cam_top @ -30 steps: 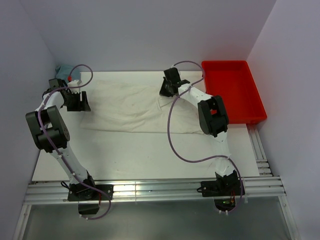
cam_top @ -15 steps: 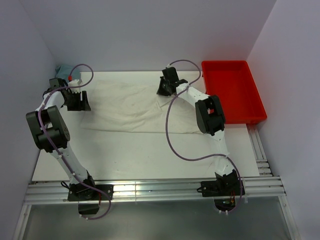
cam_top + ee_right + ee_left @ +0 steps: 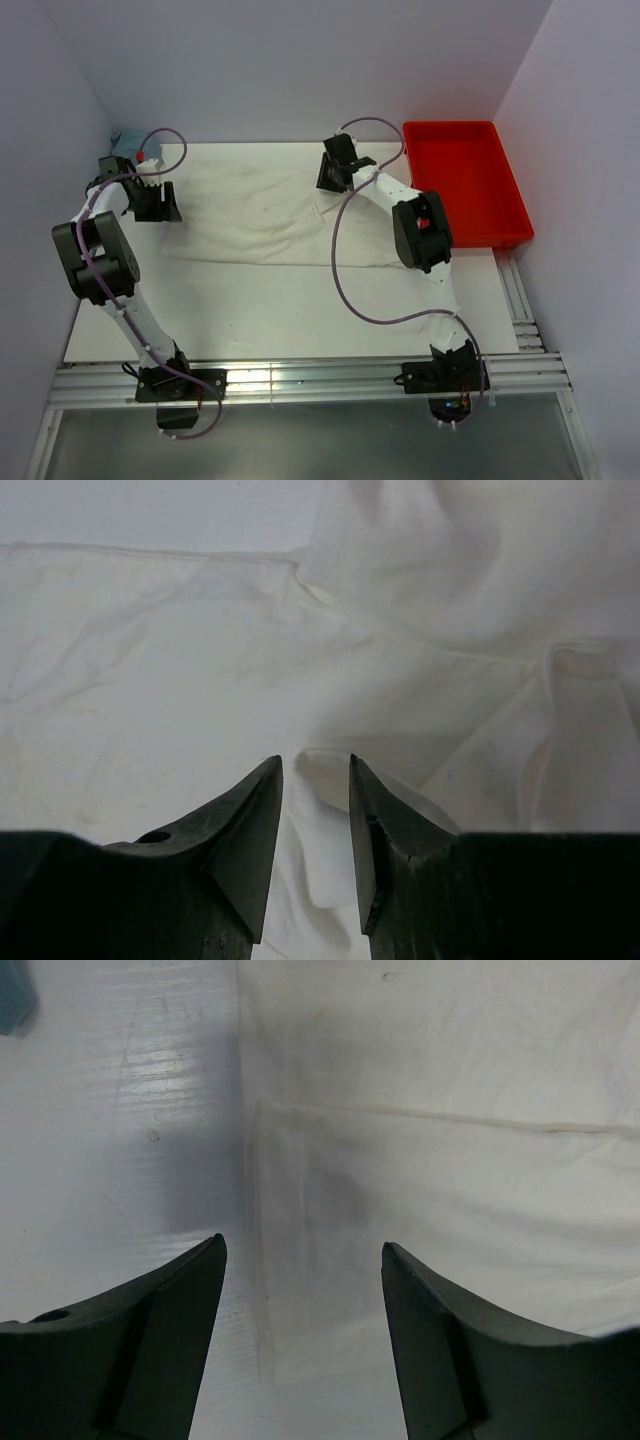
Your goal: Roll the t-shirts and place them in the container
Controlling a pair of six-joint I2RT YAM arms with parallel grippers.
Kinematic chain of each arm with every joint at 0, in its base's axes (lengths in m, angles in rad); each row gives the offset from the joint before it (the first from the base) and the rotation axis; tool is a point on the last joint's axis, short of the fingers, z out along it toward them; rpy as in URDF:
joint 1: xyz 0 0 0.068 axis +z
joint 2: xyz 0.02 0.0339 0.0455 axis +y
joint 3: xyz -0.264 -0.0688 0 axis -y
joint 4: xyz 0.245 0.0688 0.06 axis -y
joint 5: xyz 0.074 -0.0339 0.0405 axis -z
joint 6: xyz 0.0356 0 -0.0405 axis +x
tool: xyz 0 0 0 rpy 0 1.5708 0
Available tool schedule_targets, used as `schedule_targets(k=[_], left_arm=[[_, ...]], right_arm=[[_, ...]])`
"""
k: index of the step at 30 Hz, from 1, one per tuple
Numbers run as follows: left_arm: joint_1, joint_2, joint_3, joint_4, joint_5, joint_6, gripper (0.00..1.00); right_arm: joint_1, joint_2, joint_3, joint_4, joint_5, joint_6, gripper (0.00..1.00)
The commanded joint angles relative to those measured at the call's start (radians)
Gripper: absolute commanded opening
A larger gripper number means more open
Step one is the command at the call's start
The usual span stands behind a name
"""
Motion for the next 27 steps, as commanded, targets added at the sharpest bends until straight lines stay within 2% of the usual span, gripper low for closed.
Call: schedule_targets(k=[1, 14, 21, 27], left_arm=[[-0.007, -0.026, 0.026, 0.014, 0.009, -0.004, 0.69], [-0.007, -0.031, 0.022, 0.012, 0.014, -0.001, 0.69], [-0.008, -0.026, 0.023, 0.012, 0.014, -0.002, 0.69], [-0.008, -0.02, 0.028, 0.011, 0.012, -0.005, 0.69]], right_arm=[[0.016, -0.086, 0.011, -0.05, 0.091, -0.017, 0.4], [0.063, -0.038, 0.04, -0.109, 0.108, -0.051, 0.38], [0.068, 0.008, 0.115, -0.147, 0.114, -0.063, 0.24], [0.068, 0.037, 0.17, -0.178, 0.144, -0.079, 0.23]])
